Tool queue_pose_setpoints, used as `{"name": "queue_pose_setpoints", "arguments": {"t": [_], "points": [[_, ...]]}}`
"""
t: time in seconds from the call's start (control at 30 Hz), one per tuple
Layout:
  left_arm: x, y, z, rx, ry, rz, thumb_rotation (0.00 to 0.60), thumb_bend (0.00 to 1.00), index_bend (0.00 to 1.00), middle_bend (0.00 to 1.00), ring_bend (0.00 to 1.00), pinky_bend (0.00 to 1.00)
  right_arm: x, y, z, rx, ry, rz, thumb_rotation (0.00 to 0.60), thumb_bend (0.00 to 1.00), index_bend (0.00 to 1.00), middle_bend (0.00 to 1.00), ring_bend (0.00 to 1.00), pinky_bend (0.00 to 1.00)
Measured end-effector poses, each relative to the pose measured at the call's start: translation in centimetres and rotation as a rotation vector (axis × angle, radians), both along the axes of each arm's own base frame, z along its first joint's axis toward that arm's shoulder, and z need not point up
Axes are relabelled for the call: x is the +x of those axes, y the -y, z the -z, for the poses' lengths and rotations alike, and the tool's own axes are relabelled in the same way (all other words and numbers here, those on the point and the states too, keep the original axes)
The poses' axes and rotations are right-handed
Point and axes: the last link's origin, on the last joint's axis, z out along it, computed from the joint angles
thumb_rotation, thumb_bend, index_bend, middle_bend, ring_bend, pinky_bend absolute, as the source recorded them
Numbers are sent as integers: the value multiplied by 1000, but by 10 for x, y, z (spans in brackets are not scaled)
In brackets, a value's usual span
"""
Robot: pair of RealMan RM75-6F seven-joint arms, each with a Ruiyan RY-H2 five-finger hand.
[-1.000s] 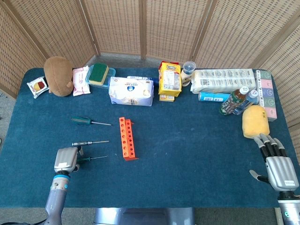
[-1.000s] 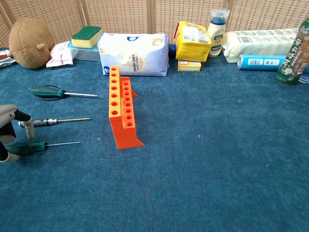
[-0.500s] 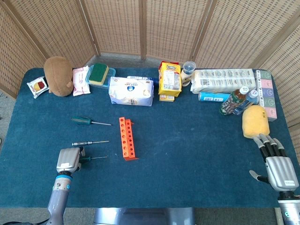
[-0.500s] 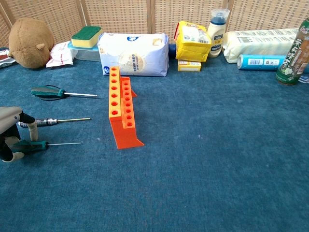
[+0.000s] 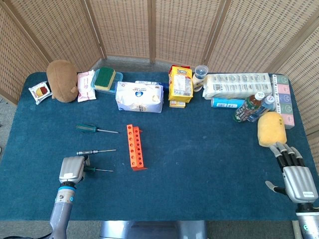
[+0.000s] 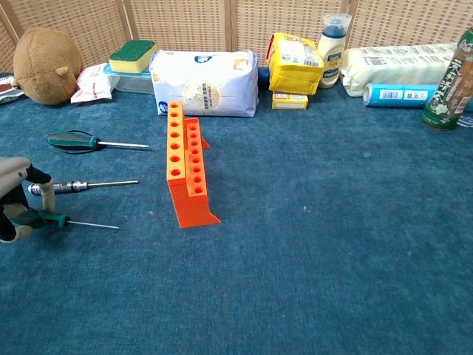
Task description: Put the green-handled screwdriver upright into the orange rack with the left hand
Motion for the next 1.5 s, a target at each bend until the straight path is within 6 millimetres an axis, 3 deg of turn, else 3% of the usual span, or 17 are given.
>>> {"name": "queue_pose_setpoints", "arguments": {"t": [0.17, 0.47, 0.7, 0.83, 1.13, 1.5], "points": [[5, -1, -13, 32, -13, 60, 600, 341, 524, 1000, 981, 962, 0, 0, 0, 0, 0, 1, 600, 21, 72, 32, 26, 0], [21, -9, -56, 147, -78, 305, 600, 346, 524, 1000, 980, 962, 0, 0, 1, 4, 2, 5, 600, 22, 73, 32, 26, 0], [47, -12, -101, 255, -230, 624, 600, 348, 524, 1000, 980, 962, 1, 0, 3, 10, 1, 4, 600, 21, 73, 32, 26, 0], [62, -13, -116, 289, -385, 819, 600, 349, 524, 1000, 980, 962, 1, 0, 2, 10, 3, 5, 600, 21, 73, 32, 26, 0], [81, -22, -125, 310, -755, 1079, 600, 351, 524, 1000, 981, 962, 0, 0, 0, 9, 14, 7, 600, 21, 73, 32, 26, 0], [110, -20, -114, 339, -816, 1223, 600, 351, 524, 1000, 980, 962, -1, 0, -1, 11, 21, 13, 600, 22, 73, 32, 26, 0]]}}
